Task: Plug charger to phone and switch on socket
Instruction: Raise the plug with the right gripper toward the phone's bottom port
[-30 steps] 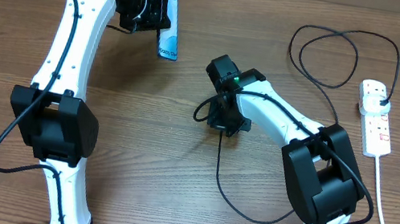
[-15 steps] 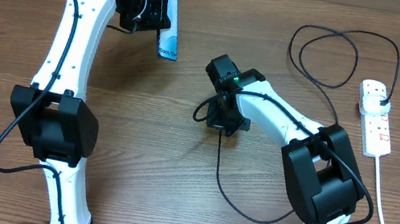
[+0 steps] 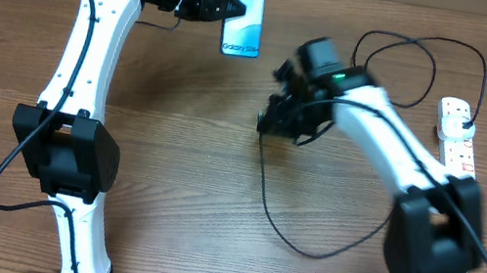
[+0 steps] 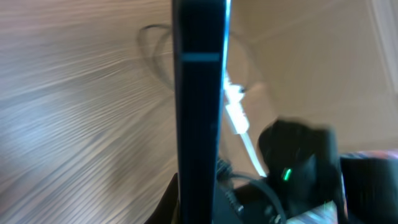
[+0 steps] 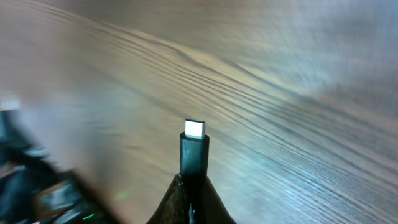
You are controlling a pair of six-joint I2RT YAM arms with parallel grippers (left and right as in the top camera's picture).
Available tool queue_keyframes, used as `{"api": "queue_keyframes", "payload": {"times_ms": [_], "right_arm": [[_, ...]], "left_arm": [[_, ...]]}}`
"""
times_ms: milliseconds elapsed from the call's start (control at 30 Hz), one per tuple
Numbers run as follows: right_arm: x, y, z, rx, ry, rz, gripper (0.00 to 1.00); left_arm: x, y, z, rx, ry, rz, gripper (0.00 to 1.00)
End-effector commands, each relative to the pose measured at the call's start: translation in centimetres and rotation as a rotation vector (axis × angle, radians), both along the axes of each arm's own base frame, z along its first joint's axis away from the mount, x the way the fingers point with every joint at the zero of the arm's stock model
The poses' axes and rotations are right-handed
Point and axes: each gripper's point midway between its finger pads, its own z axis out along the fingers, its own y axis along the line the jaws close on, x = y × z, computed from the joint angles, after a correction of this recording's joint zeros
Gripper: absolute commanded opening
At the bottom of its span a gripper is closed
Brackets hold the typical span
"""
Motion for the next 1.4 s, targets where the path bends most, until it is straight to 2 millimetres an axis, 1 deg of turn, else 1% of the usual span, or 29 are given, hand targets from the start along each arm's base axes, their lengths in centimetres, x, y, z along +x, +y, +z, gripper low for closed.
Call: {"api": "queue_keyframes", "payload": {"times_ms": [0, 100, 200, 333, 400, 567, 667, 733, 800, 833, 900, 1033, 1200, 1367], "right_arm": [[-0.5, 1.2, 8.0, 0.349, -0.103, 0.153, 0.04], [-0.2, 0.7, 8.0, 0.347, -0.107, 0.142, 0.04], [-0.1, 0.7, 8.2, 0.335, -0.123, 0.142, 0.04], [0.1, 0.1, 8.1, 0.206, -0.163, 0.084, 0.04], [0.2, -0.1, 8.8, 0.142, -0.212, 0.061, 0.04], [0.0, -1.3, 11.7, -0.001, -0.336, -0.055, 0.04], [-1.0, -0.7, 13.1, -0.018, -0.391, -0.05, 0.04], [-1.4, -0.1, 13.2, -0.036, -0.408, -0.038, 0.04], [-1.6, 0.2, 12.8, -0.074, -0.417, -0.046, 0.04], [-1.4, 0.1, 12.5, -0.116, -0.426, -0.082, 0.04], [-1.1, 0.3, 12.5, -0.146, -0.448, -0.118, 0.04], [-0.6, 1.4, 13.3, -0.121, -0.491, -0.141, 0.04], [0.1, 1.4, 13.8, -0.103, -0.503, -0.171, 0.04], [0.5, 1.0, 13.8, -0.125, -0.522, -0.19, 0.04]], "left_arm": [[-2.4, -1.5, 5.0, -0.235, -0.072, -0.174, 0.04], [-2.9, -1.7, 5.8, -0.282, -0.08, -0.209, 0.04], [-2.7, -1.7, 5.5, -0.266, -0.08, -0.197, 0.04], [-2.5, -1.6, 5.3, -0.252, -0.081, -0.187, 0.04], [-2.5, -1.6, 5.2, -0.246, -0.081, -0.183, 0.04], [-1.3, -1.1, 3.7, -0.164, -0.041, -0.102, 0.04], [-1.4, -1.3, 3.7, -0.163, -0.036, -0.101, 0.04], [-1.6, -1.6, 3.9, -0.176, -0.034, -0.115, 0.04], [-2.1, -2.1, 4.3, -0.205, -0.031, -0.143, 0.04], [-2.3, -2.3, 4.5, -0.214, -0.03, -0.155, 0.04], [-2.6, -2.7, 4.6, -0.219, -0.028, -0.167, 0.04], [-2.9, -3.3, 4.6, -0.223, -0.026, -0.181, 0.04], [-3.6, -3.6, 5.4, -0.27, -0.031, -0.224, 0.04], [-3.7, -3.8, 5.4, -0.269, -0.027, -0.228, 0.04]]}}
